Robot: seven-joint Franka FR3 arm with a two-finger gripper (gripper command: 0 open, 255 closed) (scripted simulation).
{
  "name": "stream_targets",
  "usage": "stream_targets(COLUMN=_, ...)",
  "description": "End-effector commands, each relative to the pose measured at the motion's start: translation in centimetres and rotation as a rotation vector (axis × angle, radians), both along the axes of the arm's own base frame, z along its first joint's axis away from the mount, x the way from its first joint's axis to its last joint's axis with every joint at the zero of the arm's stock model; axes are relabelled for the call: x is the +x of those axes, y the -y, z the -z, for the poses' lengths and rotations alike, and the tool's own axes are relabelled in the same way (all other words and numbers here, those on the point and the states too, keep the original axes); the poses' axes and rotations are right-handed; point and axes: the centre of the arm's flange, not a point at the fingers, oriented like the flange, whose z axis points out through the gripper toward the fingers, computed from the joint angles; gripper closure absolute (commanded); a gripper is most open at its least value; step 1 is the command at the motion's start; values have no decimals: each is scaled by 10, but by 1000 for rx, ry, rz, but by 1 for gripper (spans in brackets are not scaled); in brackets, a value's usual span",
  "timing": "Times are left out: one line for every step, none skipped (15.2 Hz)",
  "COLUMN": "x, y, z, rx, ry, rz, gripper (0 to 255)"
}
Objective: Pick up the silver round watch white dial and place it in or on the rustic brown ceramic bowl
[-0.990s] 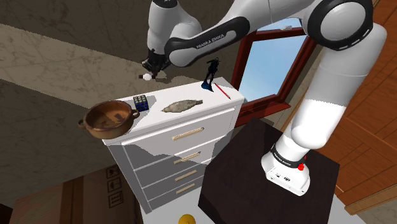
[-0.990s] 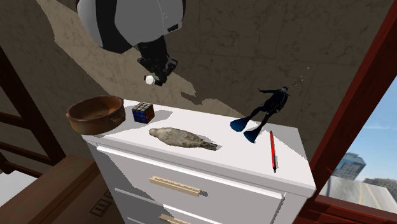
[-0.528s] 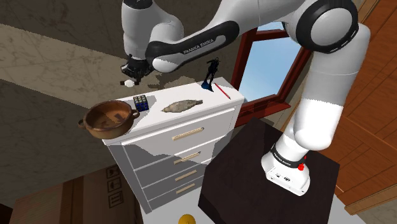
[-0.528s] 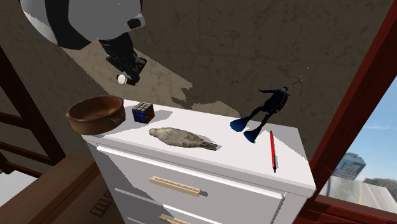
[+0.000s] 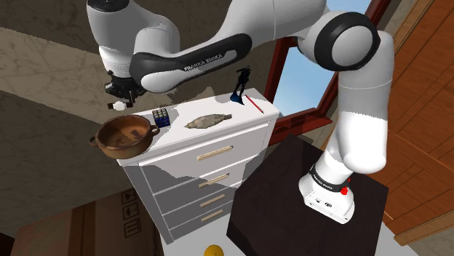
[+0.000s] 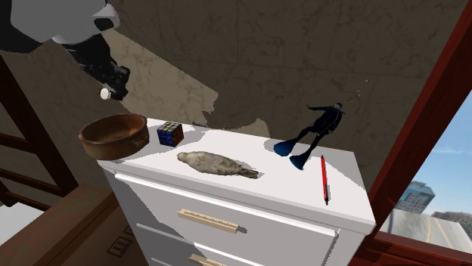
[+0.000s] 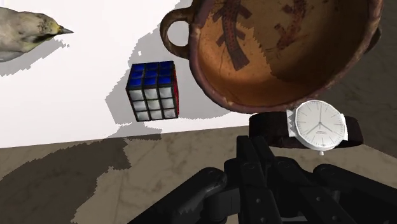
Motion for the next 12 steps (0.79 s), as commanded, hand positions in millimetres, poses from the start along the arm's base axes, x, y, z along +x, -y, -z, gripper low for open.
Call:
stream_targets(x=-4, y=-27, z=1, rx=-1, ry=0, rz=2, gripper=255)
stream_targets(x=-4, y=-27, z=6, rx=-1, ry=0, rz=2, gripper=255)
stream_targets(x=-4, y=-27, z=11, rx=-1, ry=0, rz=2, gripper=255)
stream_targets(x=-4, y=-27, z=16, rx=-1, ry=0, rz=2, gripper=255)
stream_targets(x=-4, y=-27, z=22, rx=-1, ry=0, rz=2, gripper=255)
stream_targets(x=-4, y=-27, z=27, rx=-1, ry=0, rz=2, gripper=255)
stream_targets(x=-4, y=-27, z=32, rx=-1, ry=0, rz=2, gripper=255)
stream_targets(x=-4, y=-27, z=37, rx=-1, ry=0, rz=2, gripper=255)
stream_targets(x=-4, y=-27, z=43, rx=-1, ry=0, rz=2, gripper=255)
stream_targets(x=-4, y=-27, z=48, rx=-1, ry=0, rz=2, gripper=255)
stream_targets(x=-4, y=-27, z=53, rx=-1, ry=0, rz=2, gripper=255)
stream_targets(x=-4, y=-27, z=59, rx=-1, ry=0, rz=2, gripper=255)
